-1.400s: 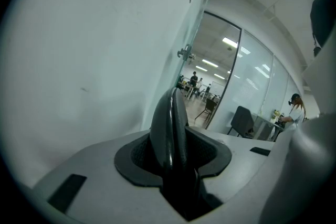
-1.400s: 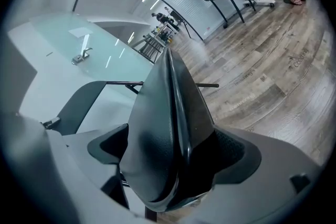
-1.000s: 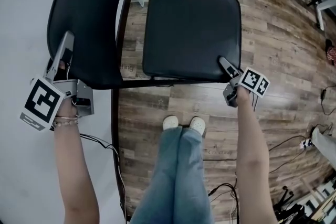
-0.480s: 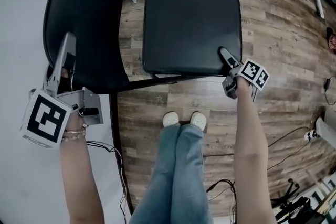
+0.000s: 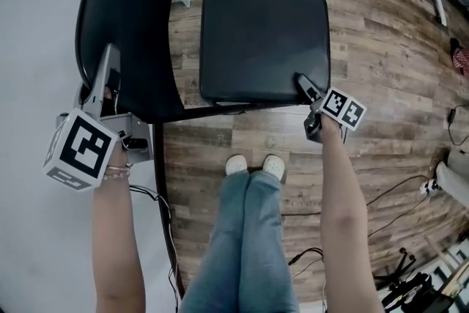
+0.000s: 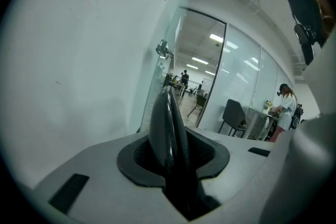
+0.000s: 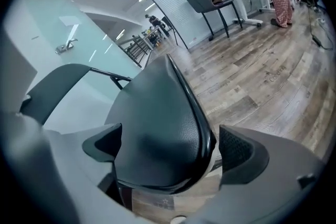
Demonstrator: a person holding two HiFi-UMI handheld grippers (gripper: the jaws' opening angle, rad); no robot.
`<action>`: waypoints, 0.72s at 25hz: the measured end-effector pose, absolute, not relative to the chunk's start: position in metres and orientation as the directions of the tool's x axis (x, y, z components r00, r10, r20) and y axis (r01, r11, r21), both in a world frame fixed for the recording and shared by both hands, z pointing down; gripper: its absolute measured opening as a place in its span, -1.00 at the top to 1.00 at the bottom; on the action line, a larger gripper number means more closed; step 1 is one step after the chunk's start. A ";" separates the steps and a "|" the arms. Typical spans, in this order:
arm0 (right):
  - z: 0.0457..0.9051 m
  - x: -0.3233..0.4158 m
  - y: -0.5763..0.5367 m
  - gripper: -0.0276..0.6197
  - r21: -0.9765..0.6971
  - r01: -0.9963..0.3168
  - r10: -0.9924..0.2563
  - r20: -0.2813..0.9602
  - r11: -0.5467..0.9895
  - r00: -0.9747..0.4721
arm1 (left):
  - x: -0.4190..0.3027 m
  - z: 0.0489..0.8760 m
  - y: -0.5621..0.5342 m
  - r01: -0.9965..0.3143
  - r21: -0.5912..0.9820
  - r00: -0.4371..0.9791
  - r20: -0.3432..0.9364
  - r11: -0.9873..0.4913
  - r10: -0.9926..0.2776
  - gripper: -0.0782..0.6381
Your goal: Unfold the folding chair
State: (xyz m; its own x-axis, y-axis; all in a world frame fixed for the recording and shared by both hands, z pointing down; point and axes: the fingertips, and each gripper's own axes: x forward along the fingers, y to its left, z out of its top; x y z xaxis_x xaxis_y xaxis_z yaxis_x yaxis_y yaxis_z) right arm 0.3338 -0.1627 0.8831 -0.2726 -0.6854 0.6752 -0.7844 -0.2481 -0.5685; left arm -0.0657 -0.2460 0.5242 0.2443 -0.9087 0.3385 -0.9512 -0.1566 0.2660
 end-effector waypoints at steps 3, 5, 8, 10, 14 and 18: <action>0.865 0.327 -0.156 -0.80 -0.543 -0.814 -0.669 0.685 -0.205 -0.288 | -0.067 0.526 -0.243 -0.953 0.262 0.240 0.336 -0.154 -0.911 0.50; 0.849 0.323 -0.152 -0.80 -0.533 -0.826 -0.672 0.681 -0.183 -0.290 | -0.067 0.527 -0.241 -0.953 0.263 0.238 0.335 -0.152 -0.912 0.50; 0.819 0.317 -0.148 -0.80 -0.524 -0.839 -0.691 0.660 -0.144 -0.294 | -0.068 0.527 -0.240 -0.954 0.261 0.235 0.339 -0.149 -0.911 0.50; 0.800 0.310 -0.147 -0.80 -0.515 -0.850 -0.695 0.652 -0.111 -0.304 | -0.069 0.527 -0.240 -0.954 0.260 0.235 0.341 -0.149 -0.910 0.50; 0.766 0.303 -0.137 -0.80 -0.499 -0.862 -0.690 0.656 -0.092 -0.306 | -0.068 0.526 -0.242 -0.958 0.248 0.228 0.351 -0.145 -0.908 0.49; 0.734 0.290 -0.125 -0.79 -0.493 -0.868 -0.665 0.669 -0.063 -0.331 | -0.068 0.523 -0.242 -0.978 0.166 0.186 0.403 -0.128 -0.896 0.33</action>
State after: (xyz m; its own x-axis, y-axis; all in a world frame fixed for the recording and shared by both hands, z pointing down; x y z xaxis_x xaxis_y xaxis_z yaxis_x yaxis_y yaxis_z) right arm 0.2902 -0.1250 0.7344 -0.3311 -0.6654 0.6690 -0.8680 -0.0633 -0.4925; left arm -0.0681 -0.2423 0.5233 0.1857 -0.8960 0.4035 -0.9778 -0.1281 0.1656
